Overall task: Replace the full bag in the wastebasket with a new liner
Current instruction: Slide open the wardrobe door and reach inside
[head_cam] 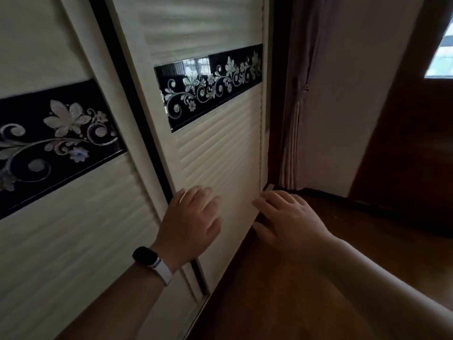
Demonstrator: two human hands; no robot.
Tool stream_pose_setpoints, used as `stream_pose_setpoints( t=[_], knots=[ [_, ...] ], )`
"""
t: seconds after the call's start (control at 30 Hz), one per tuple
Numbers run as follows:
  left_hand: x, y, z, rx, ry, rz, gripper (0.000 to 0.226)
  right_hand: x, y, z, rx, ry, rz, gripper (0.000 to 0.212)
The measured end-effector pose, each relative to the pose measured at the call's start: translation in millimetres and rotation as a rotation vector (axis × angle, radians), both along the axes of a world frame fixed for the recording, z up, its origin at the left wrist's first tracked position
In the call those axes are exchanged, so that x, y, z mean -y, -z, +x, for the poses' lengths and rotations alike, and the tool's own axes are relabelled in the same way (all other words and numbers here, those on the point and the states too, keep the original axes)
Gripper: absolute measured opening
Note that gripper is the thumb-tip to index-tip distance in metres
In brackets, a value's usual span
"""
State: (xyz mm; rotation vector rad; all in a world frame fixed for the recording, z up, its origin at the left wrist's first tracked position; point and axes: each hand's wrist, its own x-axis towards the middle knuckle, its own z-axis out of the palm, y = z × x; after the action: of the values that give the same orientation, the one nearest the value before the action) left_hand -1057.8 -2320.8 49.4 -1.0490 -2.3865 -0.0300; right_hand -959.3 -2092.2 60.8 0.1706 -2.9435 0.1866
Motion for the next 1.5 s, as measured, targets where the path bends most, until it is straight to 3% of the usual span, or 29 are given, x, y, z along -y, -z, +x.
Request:
stream_pose_setpoints(
  t=[0.2, 0.4, 0.77, 1.2, 1.5],
  knots=[
    [-52, -7, -51, 0.029, -0.209, 0.0, 0.047, -65, -3, -89, 0.001, -0.203, -0.006, 0.06],
    [-80, -38, -85, -0.068, -0.386, 0.007, 0.047, -109, -15, -167, -0.06, -0.366, -0.001, 0.058],
    [-51, -116, -135, -0.327, -0.639, -0.017, 0.049, -92, -74, -284, -0.253, -0.531, -0.029, 0.06],
    [-8, -159, -232, -0.667, -0.628, 0.108, 0.051, -10, -143, -386, -0.666, -0.615, -0.12, 0.052],
    [8, -142, -279, -0.808, -0.452, 0.188, 0.063, 43, -114, -455, -0.964, -0.649, -0.26, 0.059]
  ],
)
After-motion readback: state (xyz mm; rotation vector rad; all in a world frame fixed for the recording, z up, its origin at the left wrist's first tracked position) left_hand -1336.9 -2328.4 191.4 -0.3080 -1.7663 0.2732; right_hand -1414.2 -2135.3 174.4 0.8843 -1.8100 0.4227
